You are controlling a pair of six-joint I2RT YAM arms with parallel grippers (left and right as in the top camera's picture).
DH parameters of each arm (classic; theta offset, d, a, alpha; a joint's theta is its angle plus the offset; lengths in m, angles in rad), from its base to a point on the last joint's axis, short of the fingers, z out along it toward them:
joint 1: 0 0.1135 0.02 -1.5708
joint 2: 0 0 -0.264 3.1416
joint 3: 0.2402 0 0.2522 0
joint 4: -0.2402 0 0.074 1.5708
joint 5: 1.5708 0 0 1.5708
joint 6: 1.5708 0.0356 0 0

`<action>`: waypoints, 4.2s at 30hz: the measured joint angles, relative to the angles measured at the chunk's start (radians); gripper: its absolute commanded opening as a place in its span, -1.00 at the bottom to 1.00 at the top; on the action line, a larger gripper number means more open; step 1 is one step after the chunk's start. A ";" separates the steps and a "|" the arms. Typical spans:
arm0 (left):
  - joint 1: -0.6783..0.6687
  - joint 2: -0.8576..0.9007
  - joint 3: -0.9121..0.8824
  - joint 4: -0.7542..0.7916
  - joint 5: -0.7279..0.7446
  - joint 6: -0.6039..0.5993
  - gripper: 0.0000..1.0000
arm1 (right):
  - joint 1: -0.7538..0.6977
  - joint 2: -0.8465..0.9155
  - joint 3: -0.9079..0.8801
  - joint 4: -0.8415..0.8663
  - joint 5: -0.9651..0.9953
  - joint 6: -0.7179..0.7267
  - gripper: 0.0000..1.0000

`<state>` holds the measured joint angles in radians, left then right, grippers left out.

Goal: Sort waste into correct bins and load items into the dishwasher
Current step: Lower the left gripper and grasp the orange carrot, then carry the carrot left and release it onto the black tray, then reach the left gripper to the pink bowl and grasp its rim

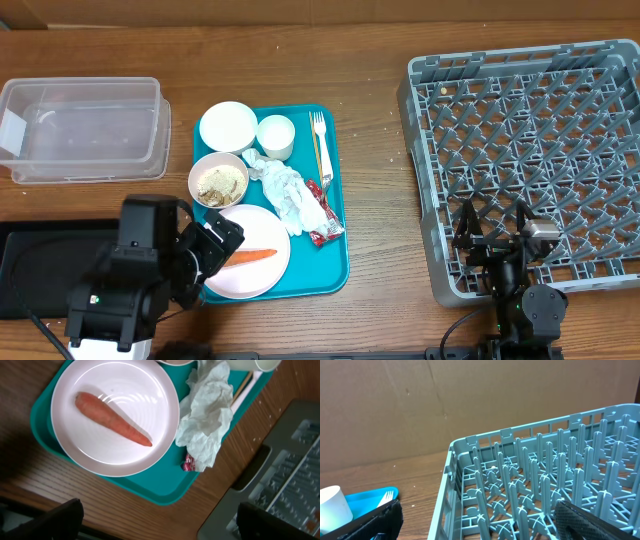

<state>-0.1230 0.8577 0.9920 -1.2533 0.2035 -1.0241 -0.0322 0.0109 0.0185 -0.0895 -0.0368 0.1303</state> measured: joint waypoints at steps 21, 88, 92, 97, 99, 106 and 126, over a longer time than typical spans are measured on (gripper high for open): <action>-0.046 0.230 -0.237 0.148 -0.060 -0.504 1.00 | 0.000 0.000 0.000 0.000 0.000 0.000 1.00; 0.028 0.556 0.097 -0.046 -0.155 -0.290 -0.92 | 0.000 0.000 0.000 0.000 0.000 0.000 1.00; 0.183 0.510 0.154 -0.061 -0.254 -0.261 -0.92 | 0.000 0.000 0.000 0.000 0.000 -0.001 1.00; 0.445 0.507 0.160 0.032 -0.362 -0.246 -0.92 | 0.000 0.000 0.000 0.000 0.000 0.000 1.00; 0.582 0.529 0.160 0.117 -0.412 -0.236 -0.92 | 0.000 0.000 0.000 0.000 0.000 0.000 1.00; 0.756 0.656 0.160 0.312 -0.554 -0.163 -0.92 | 0.000 0.000 0.000 0.000 0.000 0.000 1.00; 0.841 0.816 0.446 0.037 -0.542 0.013 1.00 | 0.000 0.000 0.000 0.000 0.000 -0.001 1.00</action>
<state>0.7177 1.6741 1.4380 -1.2163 -0.3382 -1.0107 -0.0322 0.0109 0.0185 -0.0895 -0.0368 0.1295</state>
